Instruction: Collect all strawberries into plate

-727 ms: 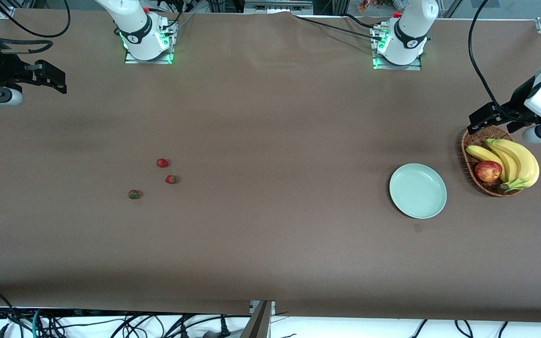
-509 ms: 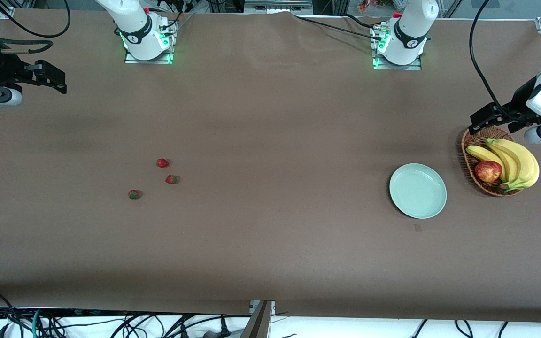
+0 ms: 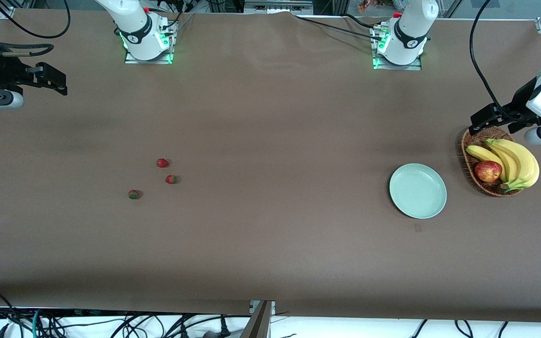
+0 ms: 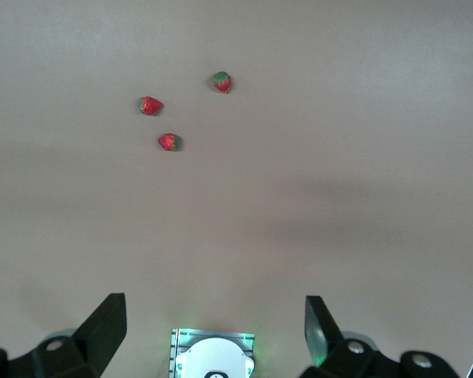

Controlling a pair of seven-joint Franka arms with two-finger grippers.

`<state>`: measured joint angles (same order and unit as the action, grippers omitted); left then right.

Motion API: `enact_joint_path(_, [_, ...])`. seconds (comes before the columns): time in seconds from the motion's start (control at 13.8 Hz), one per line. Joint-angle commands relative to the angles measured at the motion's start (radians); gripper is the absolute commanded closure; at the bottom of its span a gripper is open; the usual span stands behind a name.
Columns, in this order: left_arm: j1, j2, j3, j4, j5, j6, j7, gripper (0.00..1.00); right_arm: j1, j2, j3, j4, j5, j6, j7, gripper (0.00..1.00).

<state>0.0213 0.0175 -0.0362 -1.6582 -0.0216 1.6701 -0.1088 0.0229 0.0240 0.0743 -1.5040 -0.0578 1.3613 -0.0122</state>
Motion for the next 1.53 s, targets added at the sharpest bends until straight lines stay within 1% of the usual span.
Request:
enact_joint_path(0.0, [0.002, 0.012, 0.002, 0.026, -0.020, -0.015, 0.000, 0.00, -0.011, 0.017, 0.005, 0.022, -0.005, -0.005, -0.014, 0.00])
enact_joint_path(0.22, [0.003, 0.012, 0.004, 0.026, -0.020, -0.015, 0.000, 0.00, 0.002, 0.054, 0.013, 0.019, 0.001, 0.016, -0.011, 0.00])
enact_joint_path(0.44, [0.003, 0.012, 0.004, 0.026, -0.020, -0.016, 0.000, 0.00, 0.067, 0.109, 0.015, 0.018, 0.001, 0.111, -0.005, 0.00])
enact_joint_path(0.58, [0.003, 0.012, 0.004, 0.026, -0.017, -0.016, -0.002, 0.00, 0.113, 0.195, 0.015, 0.018, -0.011, 0.198, -0.011, 0.00])
enact_joint_path(0.8, [0.008, 0.013, 0.006, 0.026, -0.015, -0.016, -0.002, 0.00, 0.126, 0.365, 0.015, 0.018, 0.003, 0.278, 0.000, 0.00])
enact_joint_path(1.02, [0.008, 0.013, 0.004, 0.025, -0.015, -0.018, 0.000, 0.00, 0.132, 0.525, 0.013, 0.004, 0.004, 0.480, 0.008, 0.00])
enact_joint_path(1.09, [0.006, 0.013, 0.002, 0.023, -0.015, -0.018, -0.006, 0.00, 0.132, 0.565, 0.015, -0.004, 0.016, 0.539, 0.015, 0.00])
enact_joint_path(1.24, [0.008, 0.013, 0.002, 0.025, -0.015, -0.018, -0.005, 0.00, 0.132, 0.603, 0.013, -0.037, 0.079, 0.610, 0.052, 0.00])
enact_joint_path(1.45, [0.008, 0.013, 0.002, 0.025, -0.015, -0.018, -0.002, 0.00, 0.138, 0.610, 0.013, -0.119, 0.081, 0.674, 0.066, 0.00])
